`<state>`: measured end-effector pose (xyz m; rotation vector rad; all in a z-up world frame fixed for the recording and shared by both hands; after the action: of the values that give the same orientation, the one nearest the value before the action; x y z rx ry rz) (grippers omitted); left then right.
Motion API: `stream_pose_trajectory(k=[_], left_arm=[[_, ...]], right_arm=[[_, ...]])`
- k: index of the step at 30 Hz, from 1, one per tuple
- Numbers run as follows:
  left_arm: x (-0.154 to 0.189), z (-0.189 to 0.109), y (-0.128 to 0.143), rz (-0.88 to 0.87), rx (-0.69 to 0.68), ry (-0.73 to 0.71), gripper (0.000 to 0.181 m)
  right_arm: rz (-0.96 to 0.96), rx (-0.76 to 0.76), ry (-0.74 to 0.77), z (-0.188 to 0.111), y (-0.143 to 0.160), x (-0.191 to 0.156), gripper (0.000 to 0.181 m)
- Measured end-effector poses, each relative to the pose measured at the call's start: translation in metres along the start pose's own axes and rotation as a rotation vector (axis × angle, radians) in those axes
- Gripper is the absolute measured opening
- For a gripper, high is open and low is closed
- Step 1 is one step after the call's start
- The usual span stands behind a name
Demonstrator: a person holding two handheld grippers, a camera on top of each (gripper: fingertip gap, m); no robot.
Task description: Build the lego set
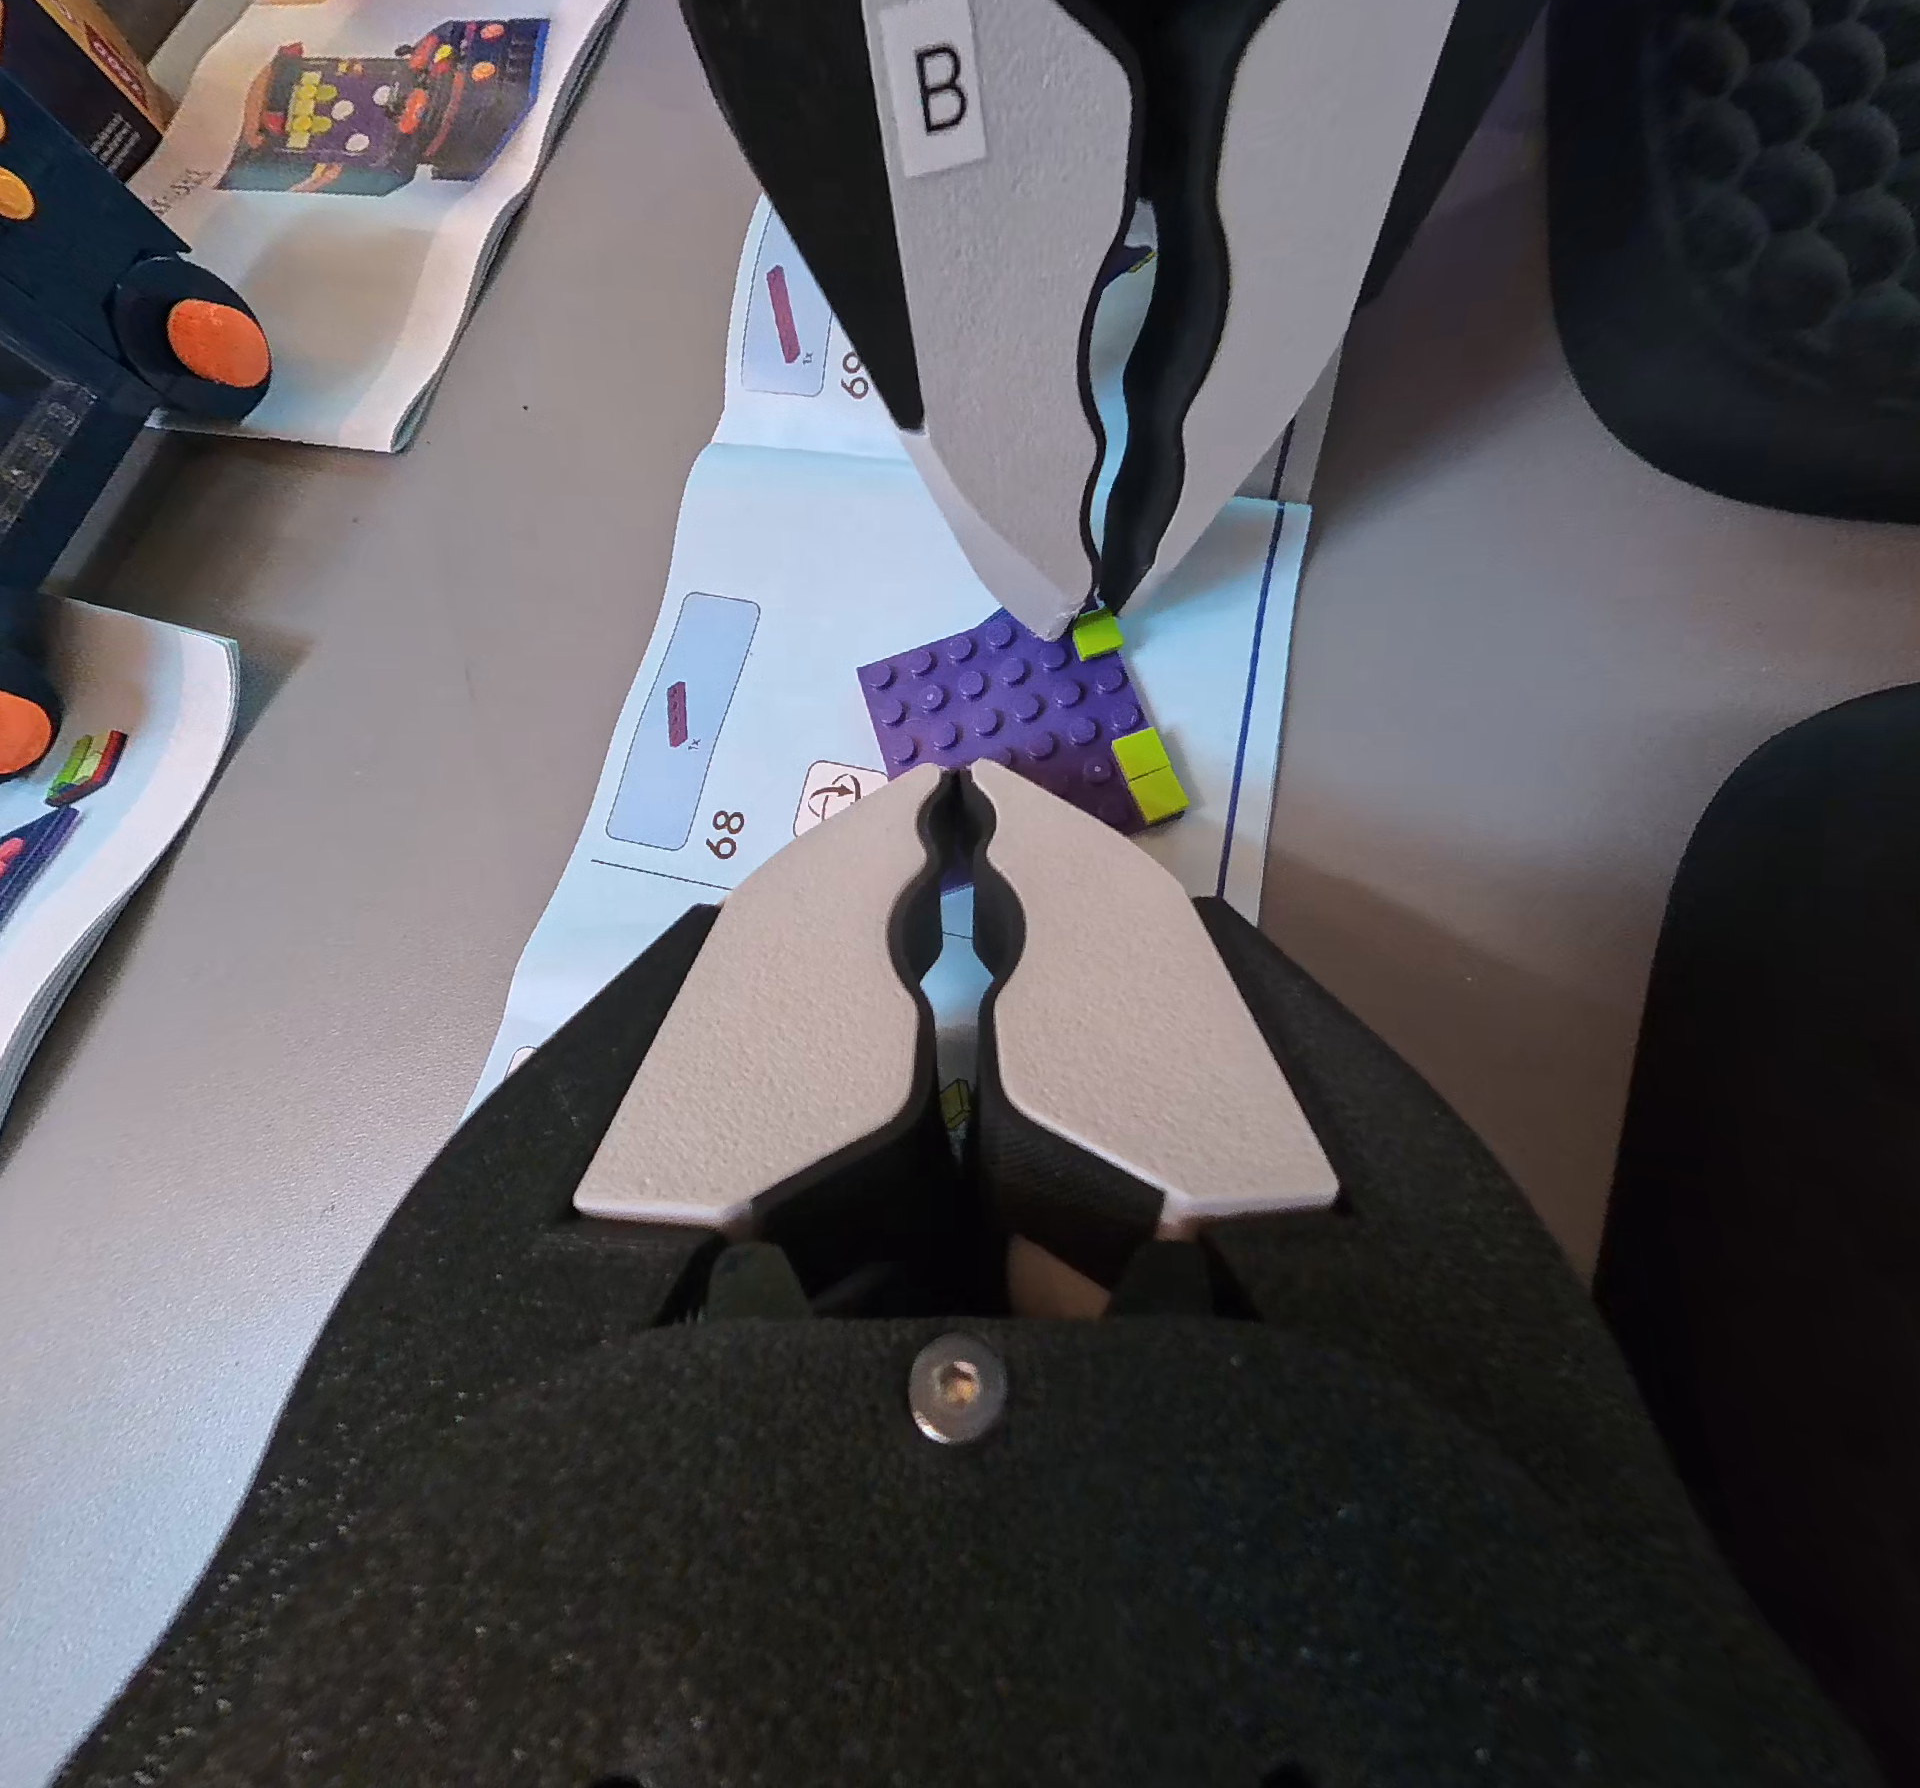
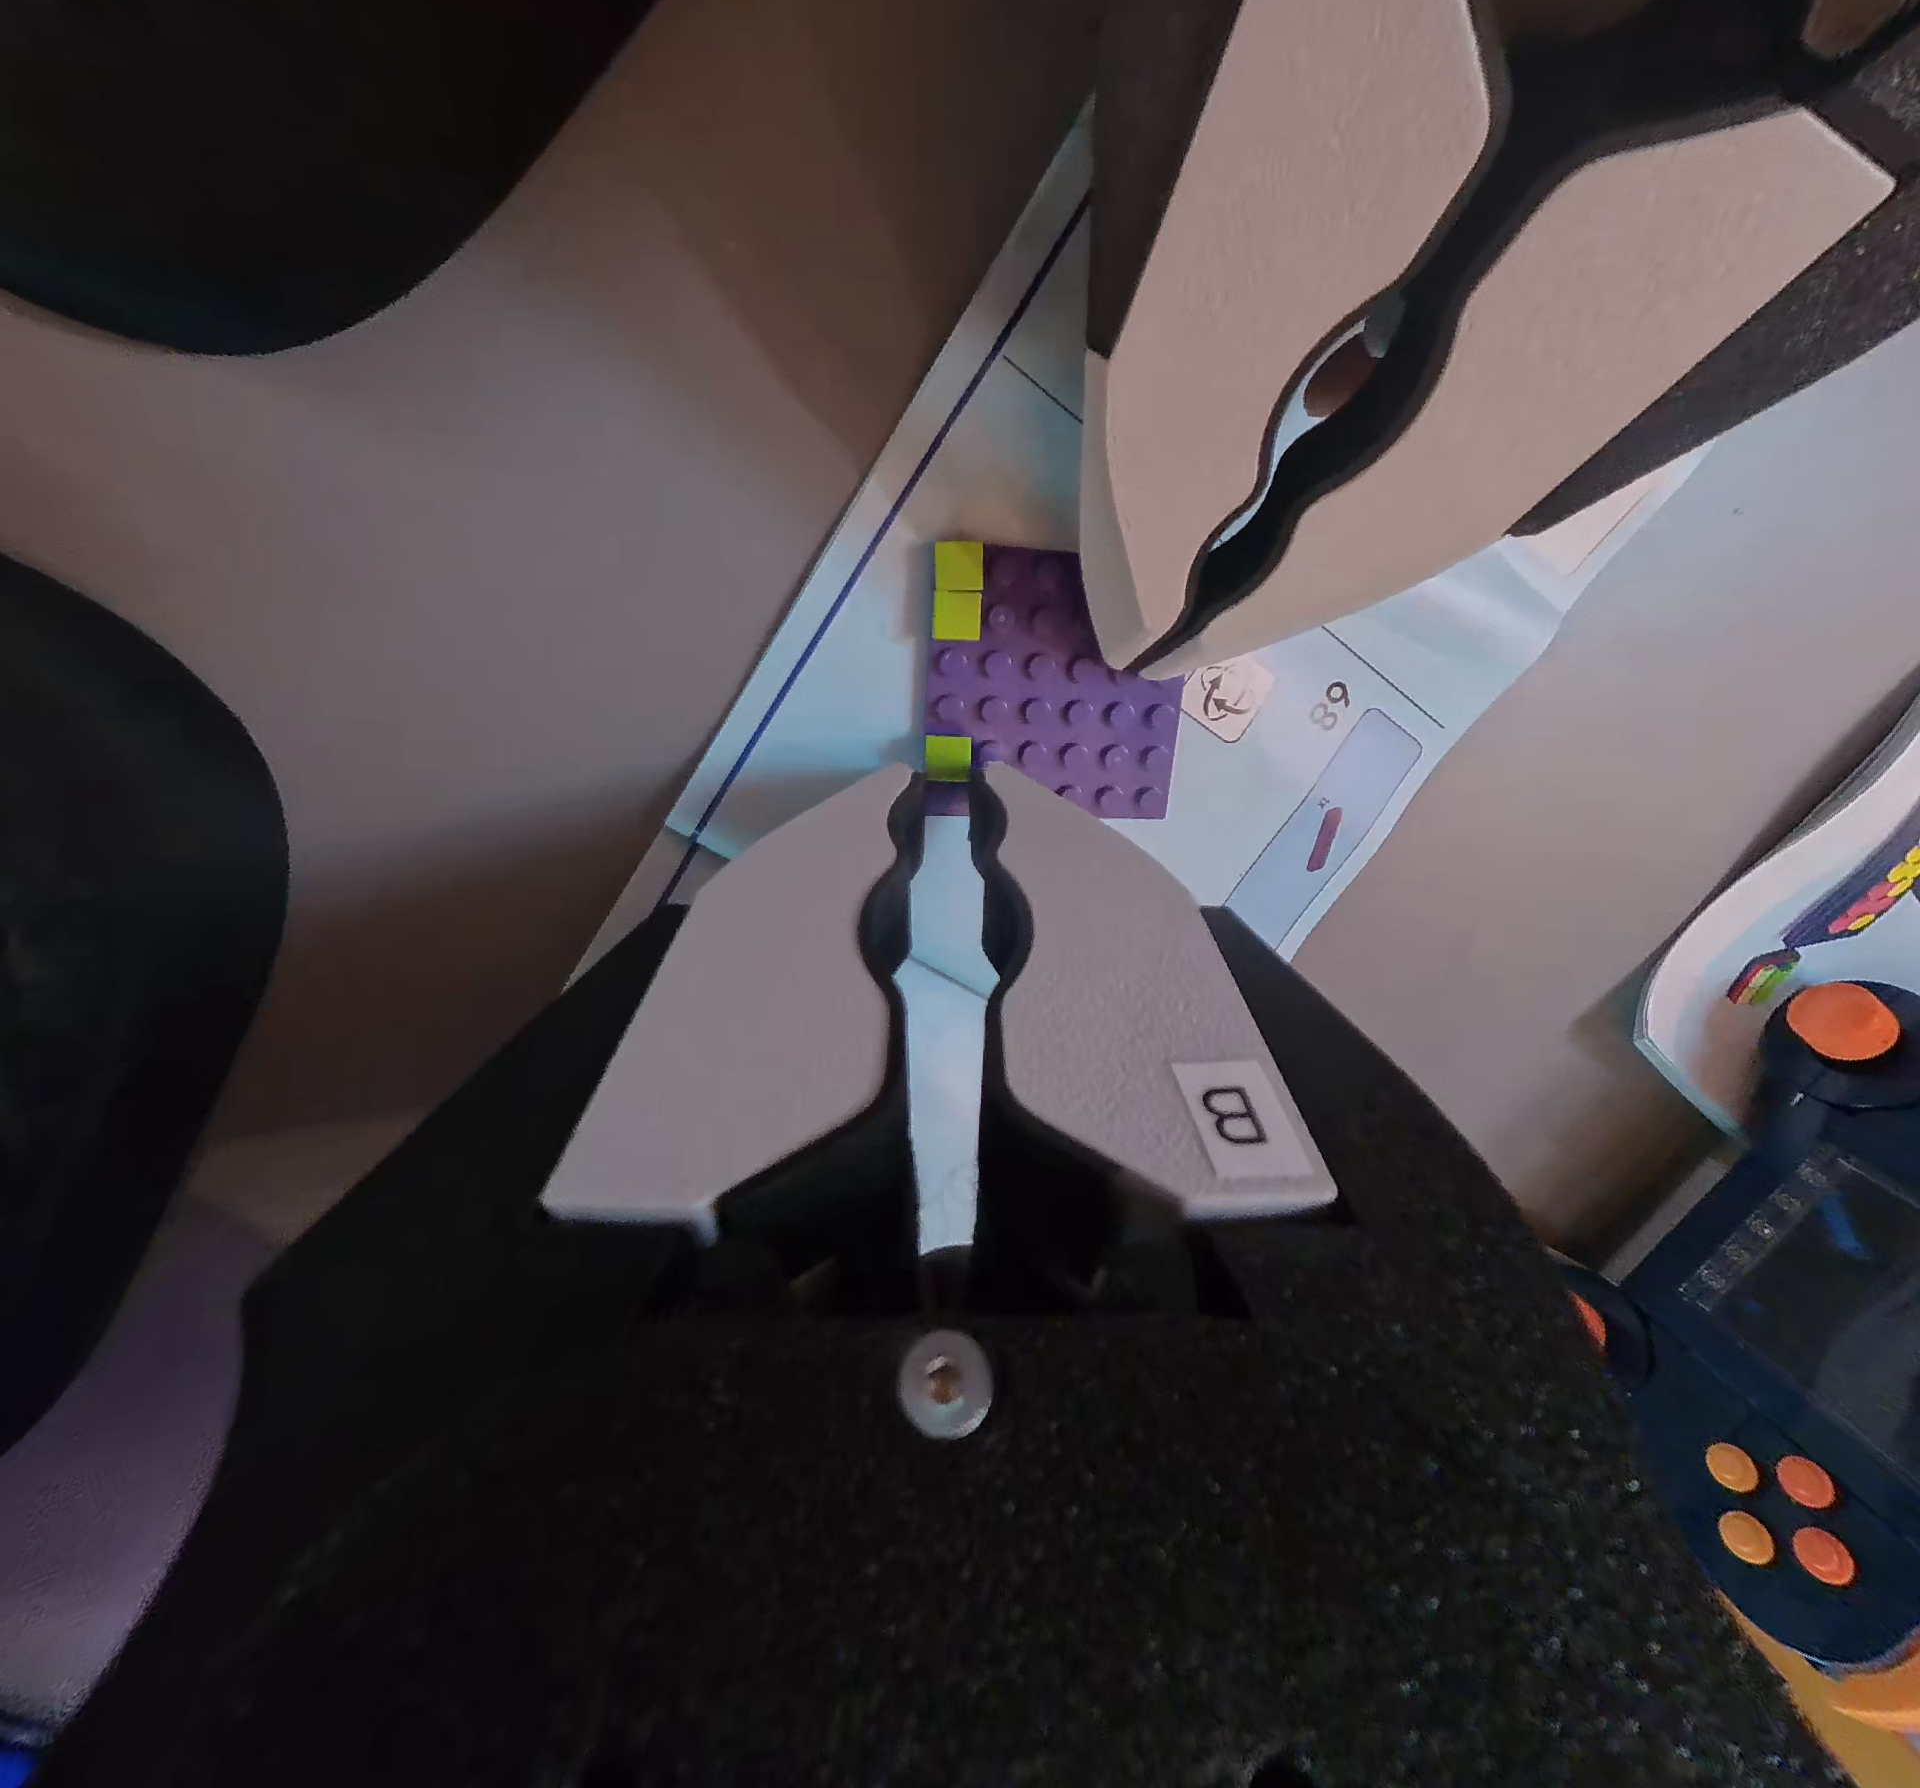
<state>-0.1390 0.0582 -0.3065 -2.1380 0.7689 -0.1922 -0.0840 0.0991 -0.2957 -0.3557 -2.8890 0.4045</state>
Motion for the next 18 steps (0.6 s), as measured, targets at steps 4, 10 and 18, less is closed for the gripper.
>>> stream_pose_trajectory(k=[4,10,18], left_arm=[[0.000,0.000,0.000,0.000,0.000,0.000,0.000],[0.000,0.000,0.000,0.001,0.000,-0.001,0.000],[0.000,0.000,0.000,-0.001,0.000,0.001,0.000]], right_arm=[[0.007,0.000,-0.002,0.000,0.000,0.000,0.008],[0.010,-0.005,0.006,-0.001,0.001,0.000,0.011],[0.152,0.127,-0.036,-0.009,-0.002,0.001,0.000]])
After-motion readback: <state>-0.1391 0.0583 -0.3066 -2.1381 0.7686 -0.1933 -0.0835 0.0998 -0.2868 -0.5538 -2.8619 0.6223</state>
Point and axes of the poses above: each gripper's, where its closed fingertips meet, z out along the fingers, y out of its underside, x = y × z across the jaws, the point moved 4 cm from there along -z, back along the fingers, and after that the axes turned 1 degree about z, right-handed, at the moved point
